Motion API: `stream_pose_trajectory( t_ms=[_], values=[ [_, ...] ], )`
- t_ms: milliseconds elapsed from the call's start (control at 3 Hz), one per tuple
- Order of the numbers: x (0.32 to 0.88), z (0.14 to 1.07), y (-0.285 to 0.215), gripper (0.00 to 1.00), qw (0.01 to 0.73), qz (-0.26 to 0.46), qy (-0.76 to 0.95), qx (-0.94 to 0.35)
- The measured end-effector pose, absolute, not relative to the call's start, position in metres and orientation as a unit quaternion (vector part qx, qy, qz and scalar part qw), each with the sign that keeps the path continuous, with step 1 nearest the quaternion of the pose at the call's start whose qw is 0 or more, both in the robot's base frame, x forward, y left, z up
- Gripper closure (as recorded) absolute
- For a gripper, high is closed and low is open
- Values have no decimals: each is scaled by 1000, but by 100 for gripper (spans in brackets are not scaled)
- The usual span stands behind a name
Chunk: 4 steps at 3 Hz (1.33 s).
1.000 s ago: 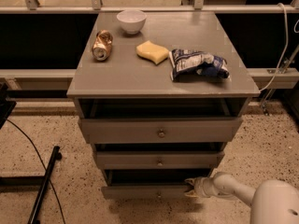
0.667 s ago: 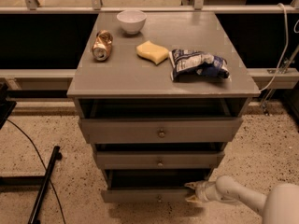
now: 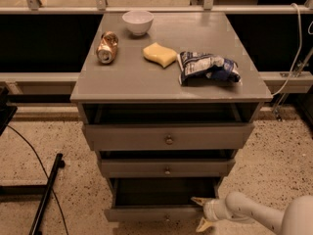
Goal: Open bottom drawer
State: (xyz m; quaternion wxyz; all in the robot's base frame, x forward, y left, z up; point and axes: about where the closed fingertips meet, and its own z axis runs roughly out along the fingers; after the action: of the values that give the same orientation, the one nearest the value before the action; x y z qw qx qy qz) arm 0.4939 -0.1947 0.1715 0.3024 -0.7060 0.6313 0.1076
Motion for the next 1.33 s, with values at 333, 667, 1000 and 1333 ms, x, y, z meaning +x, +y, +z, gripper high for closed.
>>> stream_pose_trajectory(
  t_ms=[333,667,1000,1333],
  values=[
    [493,171,-193,0,302,109,631,-706],
    [493,171,-193,0,302,109,631,-706],
    [479,158,-197,3,269,126,645,-704],
    [455,157,-193,22,233,136,660,-701]
  ],
)
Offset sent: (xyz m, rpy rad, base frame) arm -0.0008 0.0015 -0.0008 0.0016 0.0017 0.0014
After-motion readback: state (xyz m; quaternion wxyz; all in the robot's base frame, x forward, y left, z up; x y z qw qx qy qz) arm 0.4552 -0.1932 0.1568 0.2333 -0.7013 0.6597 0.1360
